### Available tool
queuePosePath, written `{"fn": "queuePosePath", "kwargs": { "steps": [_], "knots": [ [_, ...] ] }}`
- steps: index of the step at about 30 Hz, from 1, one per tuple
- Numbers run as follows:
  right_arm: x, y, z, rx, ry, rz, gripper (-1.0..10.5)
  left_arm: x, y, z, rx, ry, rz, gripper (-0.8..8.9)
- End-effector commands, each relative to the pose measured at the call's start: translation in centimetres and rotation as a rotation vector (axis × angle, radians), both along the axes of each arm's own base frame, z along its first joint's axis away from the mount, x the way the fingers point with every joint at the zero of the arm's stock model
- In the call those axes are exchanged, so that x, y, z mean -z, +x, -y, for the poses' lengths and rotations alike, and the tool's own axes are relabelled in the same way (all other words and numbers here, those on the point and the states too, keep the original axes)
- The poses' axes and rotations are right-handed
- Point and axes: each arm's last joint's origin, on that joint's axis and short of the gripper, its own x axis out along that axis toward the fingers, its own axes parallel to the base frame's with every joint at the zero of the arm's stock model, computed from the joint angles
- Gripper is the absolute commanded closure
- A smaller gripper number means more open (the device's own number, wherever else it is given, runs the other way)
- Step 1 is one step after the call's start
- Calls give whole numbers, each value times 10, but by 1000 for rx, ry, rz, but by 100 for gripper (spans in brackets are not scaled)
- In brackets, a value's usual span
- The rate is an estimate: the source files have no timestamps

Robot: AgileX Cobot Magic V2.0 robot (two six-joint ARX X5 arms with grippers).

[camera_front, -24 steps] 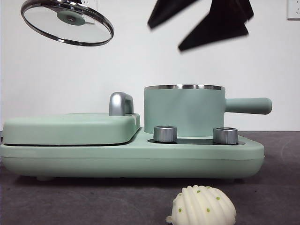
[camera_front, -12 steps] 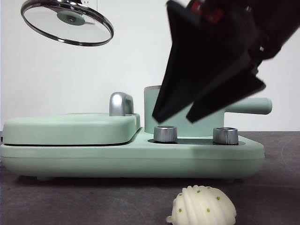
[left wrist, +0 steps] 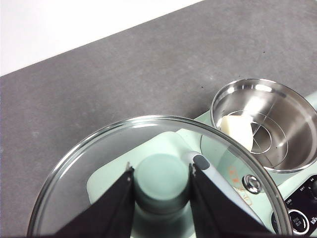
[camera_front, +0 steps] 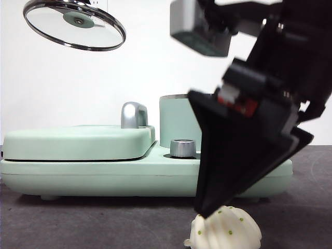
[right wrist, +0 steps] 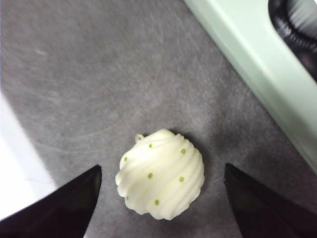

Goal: Put the buns in a small steamer

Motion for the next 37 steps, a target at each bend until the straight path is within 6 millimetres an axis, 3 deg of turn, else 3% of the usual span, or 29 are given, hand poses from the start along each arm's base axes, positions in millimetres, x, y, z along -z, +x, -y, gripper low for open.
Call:
{"fn": "queuePosePath", "kwargs": {
  "steps": [1, 6, 8, 14, 18, 22, 25, 30, 37],
  "knots": [
    [5, -2, -5, -2, -15, -19, 561, -9, 0, 1, 8, -15, 45, 802],
    [14, -2, -9, -11, -32, -66, 575, -9, 0, 1, 8, -15, 45, 802],
    [18, -2, -10, -2, -47, -80, 674, -9, 0, 1, 8, -15, 46, 802],
    [18, -1, -11, 27, -42, -97, 734, -9, 0, 1, 8, -15, 46, 802],
    [-23, -4, -5, 72, -9, -103, 734, -9, 0, 1, 8, -15, 46, 802],
    [-91, -1, 6, 124, 50, -81, 733, -9, 0, 1, 9, -15, 46, 802],
    [-138, 12, 15, 192, 79, -45, 722, -9, 0, 1, 9, -15, 45, 802],
    [-167, 43, 24, 271, 119, 35, 706, -9, 0, 1, 9, -15, 46, 802],
    [-169, 103, 27, 336, 92, 69, 706, -9, 0, 1, 9, -15, 46, 802]
  ]
}}
